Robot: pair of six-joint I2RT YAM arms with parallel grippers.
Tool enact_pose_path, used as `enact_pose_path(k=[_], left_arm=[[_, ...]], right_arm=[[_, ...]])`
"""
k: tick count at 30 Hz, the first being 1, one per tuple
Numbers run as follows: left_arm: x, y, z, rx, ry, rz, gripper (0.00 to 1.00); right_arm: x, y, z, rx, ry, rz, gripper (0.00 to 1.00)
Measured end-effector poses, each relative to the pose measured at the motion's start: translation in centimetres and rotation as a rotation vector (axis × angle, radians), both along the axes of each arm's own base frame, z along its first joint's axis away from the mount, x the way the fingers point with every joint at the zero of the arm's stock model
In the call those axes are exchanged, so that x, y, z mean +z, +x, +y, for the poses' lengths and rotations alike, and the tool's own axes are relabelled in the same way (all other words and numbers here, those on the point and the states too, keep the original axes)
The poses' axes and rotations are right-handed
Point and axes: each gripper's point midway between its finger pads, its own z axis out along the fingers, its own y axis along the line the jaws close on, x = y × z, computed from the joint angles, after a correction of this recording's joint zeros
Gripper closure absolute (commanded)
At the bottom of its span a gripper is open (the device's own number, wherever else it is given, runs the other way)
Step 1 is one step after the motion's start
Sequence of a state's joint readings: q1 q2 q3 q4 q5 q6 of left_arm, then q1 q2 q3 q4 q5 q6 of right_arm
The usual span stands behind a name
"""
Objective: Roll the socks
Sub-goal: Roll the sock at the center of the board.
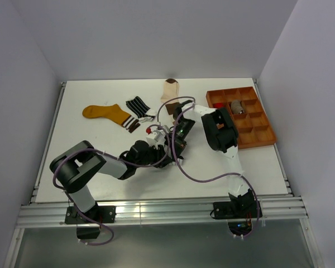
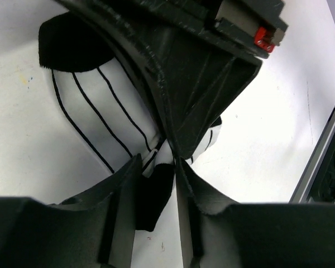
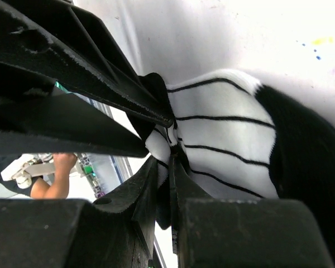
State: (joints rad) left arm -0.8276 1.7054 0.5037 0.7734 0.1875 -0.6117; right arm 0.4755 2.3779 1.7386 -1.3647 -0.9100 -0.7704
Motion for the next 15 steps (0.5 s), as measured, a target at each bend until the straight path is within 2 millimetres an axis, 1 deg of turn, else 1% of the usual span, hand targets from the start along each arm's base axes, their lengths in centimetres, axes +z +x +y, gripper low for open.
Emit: enact_pose_path(k=[1,2,4,6,7,8,9,13,15], left_arm=[[-0.1,0.0,0.0,0.002,0.001,0.004,0.7],[-0.2,0.0,0.1,0.005,0.001,0.009,0.72],[-0.4,0.1,0.0,0.013,-0.001,0.026,0.81],[-0.3,0.2,-0.2,0.018,-0.001,0.045,0.88],[-0.3,0.3,-0.3,0.02,0.001,0.055,0.98],[-0.4,0.4,-0.5,0.026,0.005,0.074,1.0],[-0.4,0.5,-0.6,0.029,0.008,0.088,1.0],[-0.5,0.6,-1.0,0.053,0.022,0.159,1.0],[-0.6,0.6,-1.1,0.066,0.028,0.191,1.0]], right_arm=[[0.0,0.0,0.0,-0.001,0.0,0.001,0.9],[0.0,0.0,-0.1,-0.004,-0.001,0.003,0.9],[-0.1,0.0,-0.2,-0.012,-0.006,0.009,0.9],[-0.1,0.0,-0.3,-0.021,-0.01,0.015,0.89],[-0.2,0.0,-0.4,-0.025,-0.013,0.017,0.87],[-0.3,0.0,-0.5,-0.031,-0.018,0.023,0.83],[-0.3,0.0,-0.6,-0.035,-0.022,0.027,0.8],[-0.3,-0.1,-0.9,-0.078,-0.037,0.037,0.63],[0.0,-0.1,-0.9,-0.09,-0.037,0.02,0.6]])
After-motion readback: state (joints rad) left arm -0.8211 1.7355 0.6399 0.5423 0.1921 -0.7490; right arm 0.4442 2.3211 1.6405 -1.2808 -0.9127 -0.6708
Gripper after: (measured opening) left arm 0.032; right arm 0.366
